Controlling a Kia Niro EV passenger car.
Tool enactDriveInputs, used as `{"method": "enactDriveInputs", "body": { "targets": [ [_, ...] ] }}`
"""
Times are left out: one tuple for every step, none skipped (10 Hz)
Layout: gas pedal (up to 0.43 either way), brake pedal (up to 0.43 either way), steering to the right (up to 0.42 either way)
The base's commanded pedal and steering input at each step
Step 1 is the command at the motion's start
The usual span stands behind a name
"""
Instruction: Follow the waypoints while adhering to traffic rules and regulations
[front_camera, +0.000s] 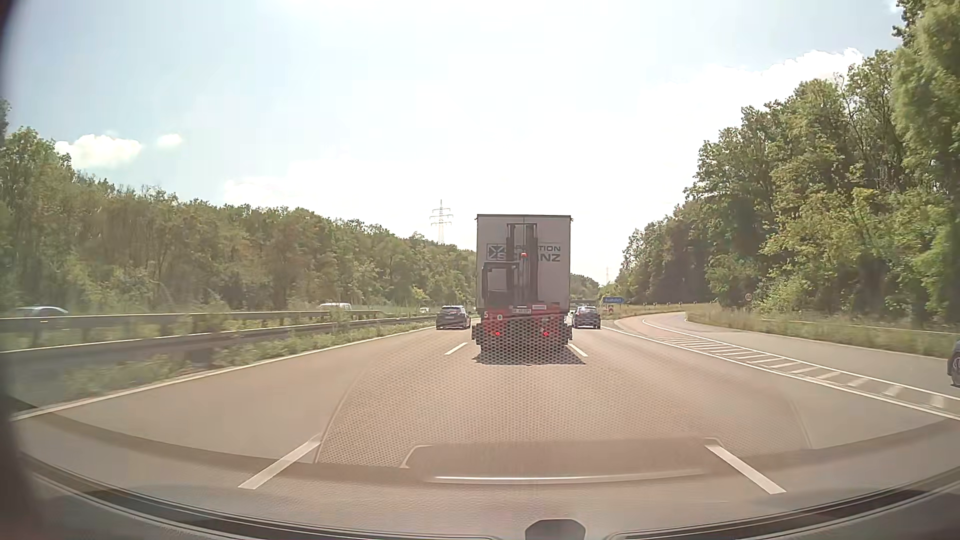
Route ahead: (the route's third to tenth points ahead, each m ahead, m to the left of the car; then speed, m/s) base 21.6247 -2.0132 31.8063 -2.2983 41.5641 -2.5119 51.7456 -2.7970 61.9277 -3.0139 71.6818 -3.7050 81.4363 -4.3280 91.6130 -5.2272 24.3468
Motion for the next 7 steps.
{"method": "enactDriveInputs", "body": {
  "targets": [
    [0.008,0.030,0.008],
    [0.000,0.030,0.008],
    [0.000,0.030,0.008],
    [0.000,0.030,0.008],
    [0.000,0.030,0.008],
    [0.000,0.030,0.008],
    [0.059,0.030,0.008]
  ]
}}
